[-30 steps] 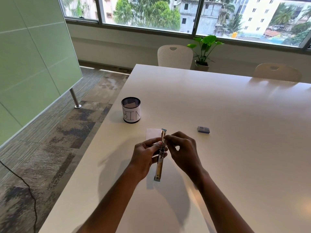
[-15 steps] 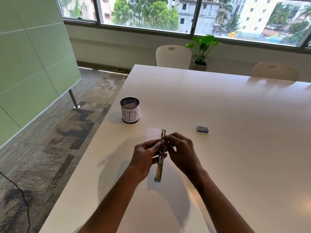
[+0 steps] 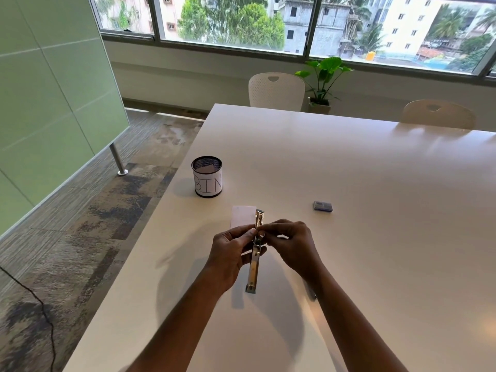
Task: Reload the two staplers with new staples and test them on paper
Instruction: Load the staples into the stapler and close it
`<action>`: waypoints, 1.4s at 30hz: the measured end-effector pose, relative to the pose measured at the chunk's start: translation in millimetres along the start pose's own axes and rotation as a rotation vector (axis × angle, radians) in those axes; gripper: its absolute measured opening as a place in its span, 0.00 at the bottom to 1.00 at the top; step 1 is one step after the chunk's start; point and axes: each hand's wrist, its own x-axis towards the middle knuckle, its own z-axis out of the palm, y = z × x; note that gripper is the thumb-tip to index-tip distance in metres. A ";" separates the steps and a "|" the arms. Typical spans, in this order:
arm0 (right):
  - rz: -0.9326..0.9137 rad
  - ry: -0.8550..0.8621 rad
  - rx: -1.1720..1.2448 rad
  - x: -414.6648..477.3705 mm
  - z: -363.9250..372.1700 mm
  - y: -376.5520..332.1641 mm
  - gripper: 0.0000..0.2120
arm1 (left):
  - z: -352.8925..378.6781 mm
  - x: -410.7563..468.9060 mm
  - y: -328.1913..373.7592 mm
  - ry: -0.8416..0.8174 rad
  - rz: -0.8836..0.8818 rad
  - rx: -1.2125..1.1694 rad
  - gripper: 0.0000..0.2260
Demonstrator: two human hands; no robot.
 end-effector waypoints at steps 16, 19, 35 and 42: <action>0.374 0.042 0.284 11.8 5.5 -9.5 0.21 | 3.2 -5.2 -4.5 -0.021 -0.006 0.035 0.09; 0.389 0.032 0.303 17.0 3.5 -8.1 0.20 | 4.1 -6.5 -5.2 -0.023 -0.004 0.028 0.09; 0.347 0.100 0.223 15.9 -0.4 -8.9 0.14 | 4.1 -10.7 -3.7 -0.013 0.003 0.005 0.09; -0.068 0.004 0.064 -23.0 -1.0 -13.4 0.09 | 2.3 -7.7 0.0 0.011 0.008 -0.006 0.08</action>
